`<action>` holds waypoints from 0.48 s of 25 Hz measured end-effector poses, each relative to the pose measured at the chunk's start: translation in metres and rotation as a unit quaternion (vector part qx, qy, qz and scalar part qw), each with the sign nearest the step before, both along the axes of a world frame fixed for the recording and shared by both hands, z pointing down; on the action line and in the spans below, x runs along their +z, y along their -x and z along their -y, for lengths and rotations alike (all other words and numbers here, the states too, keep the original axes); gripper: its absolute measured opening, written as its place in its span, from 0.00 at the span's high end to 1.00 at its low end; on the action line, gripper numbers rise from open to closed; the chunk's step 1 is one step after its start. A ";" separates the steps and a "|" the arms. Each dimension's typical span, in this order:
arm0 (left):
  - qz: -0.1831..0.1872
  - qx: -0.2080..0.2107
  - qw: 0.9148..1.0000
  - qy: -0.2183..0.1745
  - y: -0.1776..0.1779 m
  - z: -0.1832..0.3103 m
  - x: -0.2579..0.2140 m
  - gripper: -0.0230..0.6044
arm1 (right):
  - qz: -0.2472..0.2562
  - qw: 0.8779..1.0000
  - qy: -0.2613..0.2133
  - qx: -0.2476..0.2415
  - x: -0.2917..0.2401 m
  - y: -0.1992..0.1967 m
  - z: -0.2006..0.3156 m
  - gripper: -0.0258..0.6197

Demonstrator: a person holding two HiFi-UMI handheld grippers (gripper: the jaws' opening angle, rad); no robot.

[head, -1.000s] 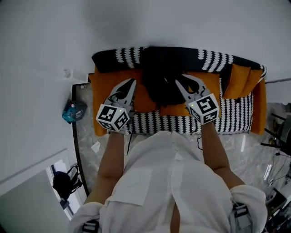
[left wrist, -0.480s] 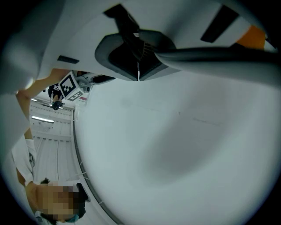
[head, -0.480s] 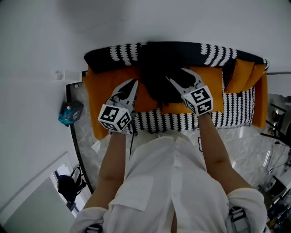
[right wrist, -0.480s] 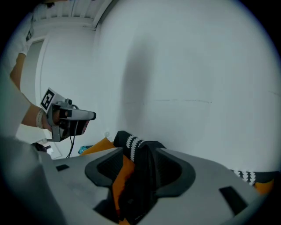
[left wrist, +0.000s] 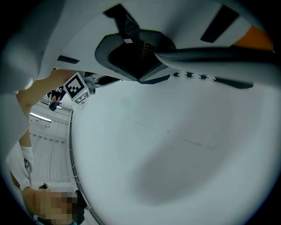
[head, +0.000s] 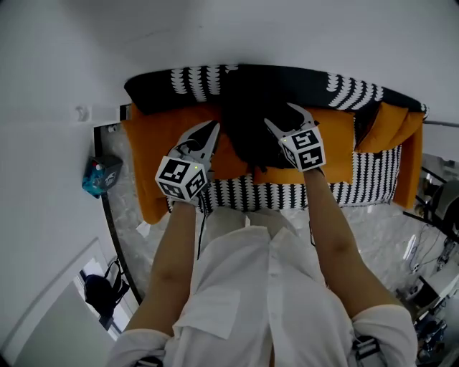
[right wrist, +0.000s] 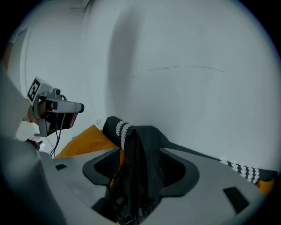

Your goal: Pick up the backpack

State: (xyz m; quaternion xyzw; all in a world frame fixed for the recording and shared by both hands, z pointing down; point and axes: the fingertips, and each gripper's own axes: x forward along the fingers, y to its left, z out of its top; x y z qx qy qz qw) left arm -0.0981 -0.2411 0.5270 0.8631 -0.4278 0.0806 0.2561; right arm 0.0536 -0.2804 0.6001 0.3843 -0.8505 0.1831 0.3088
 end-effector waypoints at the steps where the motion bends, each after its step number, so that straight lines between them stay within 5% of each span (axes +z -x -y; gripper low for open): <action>1: 0.000 0.002 1.000 0.003 0.000 0.002 0.005 0.91 | -0.005 1.000 0.004 -0.001 0.006 0.002 0.004 0.51; 12: 0.000 0.003 0.999 0.033 -0.003 0.013 0.042 0.91 | -0.066 0.997 0.021 -0.026 0.046 0.027 0.029 0.53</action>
